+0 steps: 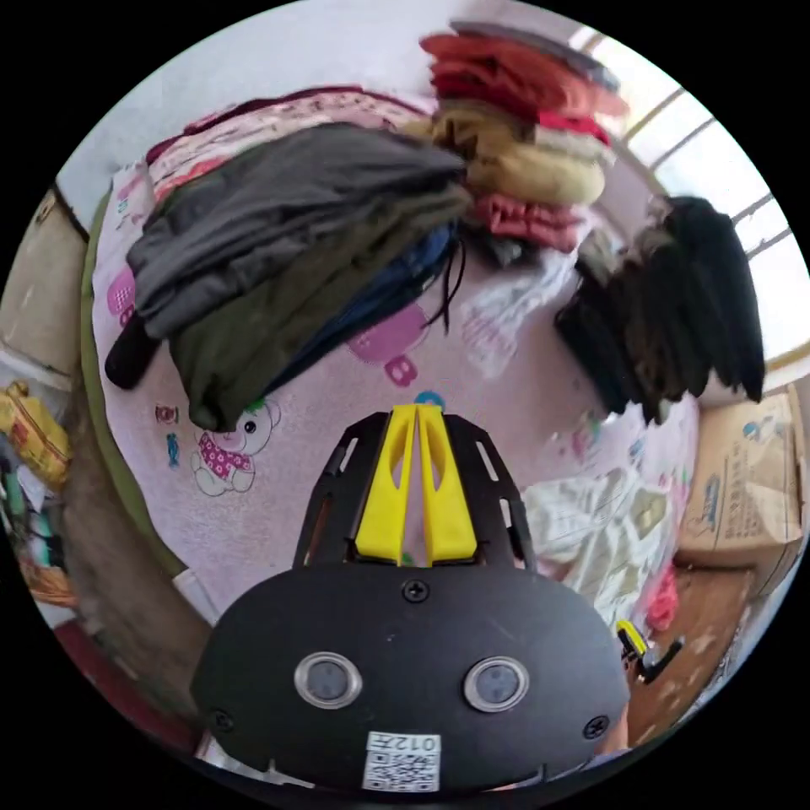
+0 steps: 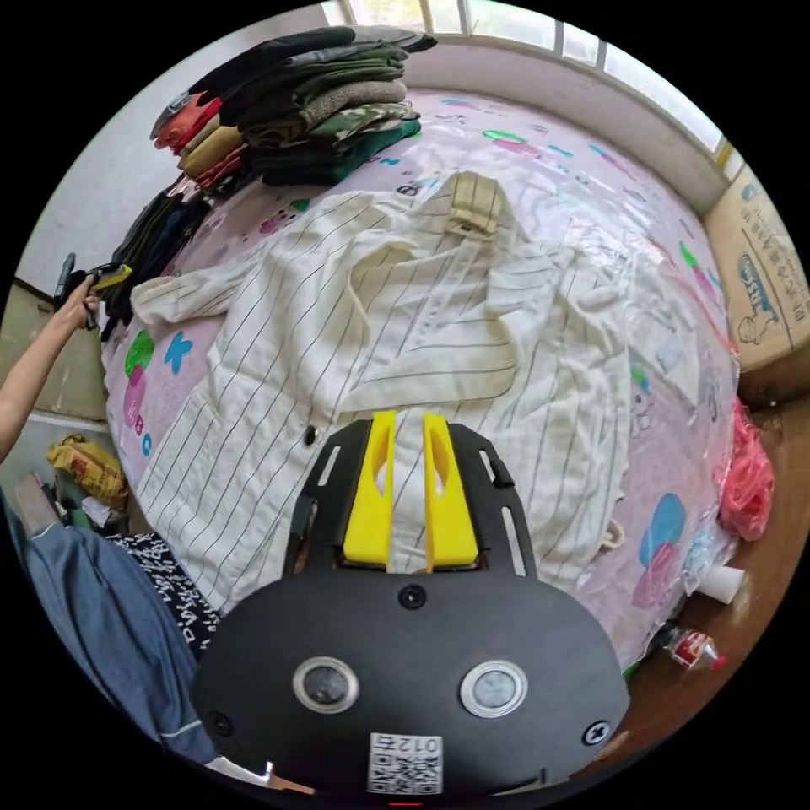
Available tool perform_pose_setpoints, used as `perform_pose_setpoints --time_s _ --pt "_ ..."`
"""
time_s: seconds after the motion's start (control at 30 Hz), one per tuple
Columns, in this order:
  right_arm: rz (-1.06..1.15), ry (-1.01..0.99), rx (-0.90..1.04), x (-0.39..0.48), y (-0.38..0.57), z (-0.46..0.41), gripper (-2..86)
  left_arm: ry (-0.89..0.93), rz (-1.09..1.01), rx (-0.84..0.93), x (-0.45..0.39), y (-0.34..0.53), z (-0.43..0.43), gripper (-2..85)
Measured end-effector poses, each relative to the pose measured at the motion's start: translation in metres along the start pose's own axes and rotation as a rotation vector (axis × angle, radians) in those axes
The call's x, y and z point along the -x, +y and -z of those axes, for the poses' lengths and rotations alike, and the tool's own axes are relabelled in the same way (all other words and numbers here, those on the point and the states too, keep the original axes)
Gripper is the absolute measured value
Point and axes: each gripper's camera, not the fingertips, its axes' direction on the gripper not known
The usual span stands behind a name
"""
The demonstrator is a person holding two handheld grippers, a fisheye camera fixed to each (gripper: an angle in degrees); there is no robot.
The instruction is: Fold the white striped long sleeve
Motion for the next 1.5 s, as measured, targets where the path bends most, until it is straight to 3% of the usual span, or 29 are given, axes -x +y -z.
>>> perform_pose_setpoints --time_s 0.07,0.1,0.2,0.27,0.4,0.5,0.6,0.83,1.03,1.17,1.3,1.5 --pt "0.064 0.104 -0.074 -0.006 -0.026 0.0 5.3 0.037 -0.053 -0.192 -0.022 0.016 0.032 0.6" --pt "0.087 0.122 -0.09 -0.005 -0.033 -0.001 5.4 0.053 -0.111 -0.202 -0.037 0.02 0.035 0.6" --pt "0.2 0.142 -0.151 0.006 -0.069 -0.016 5.6 0.179 -0.52 -0.125 -0.149 0.058 0.021 0.9" --pt "0.174 0.027 -0.139 0.002 -0.097 -0.038 5.1 0.189 -0.843 -0.024 -0.256 0.115 -0.01 1.7" --pt "0.07 0.021 -0.108 -0.022 -0.131 -0.076 4.6 0.181 -1.186 0.074 -0.382 0.201 -0.062 4.1" --pt "-0.04 -0.165 -0.145 -0.06 -0.162 -0.09 5.8 0.023 -1.364 0.025 -0.45 0.253 -0.096 6.4" --pt "-0.033 -0.203 -0.157 -0.076 -0.195 -0.106 7.8 -0.063 -1.385 0.0 -0.478 0.268 -0.126 7.9" --pt "0.184 -0.3 0.064 -0.062 -0.258 -0.164 1.7 0.136 -1.178 0.086 -0.455 0.222 -0.144 8.2" --pt "0.239 -0.379 0.057 -0.084 -0.33 -0.135 0.8 0.315 -1.119 0.208 -0.436 0.184 -0.173 6.7" --pt "0.346 -0.254 0.139 -0.068 -0.357 -0.155 1.2 0.461 -1.158 0.325 -0.456 0.181 -0.195 5.9" --pt "0.363 -0.071 0.255 -0.053 -0.35 -0.18 2.2 0.39 -1.198 0.379 -0.473 0.184 -0.216 5.3" --pt "0.292 -0.1 0.004 -0.069 -0.269 -0.093 5.1 0.371 -1.164 0.364 -0.475 0.163 -0.222 4.3"
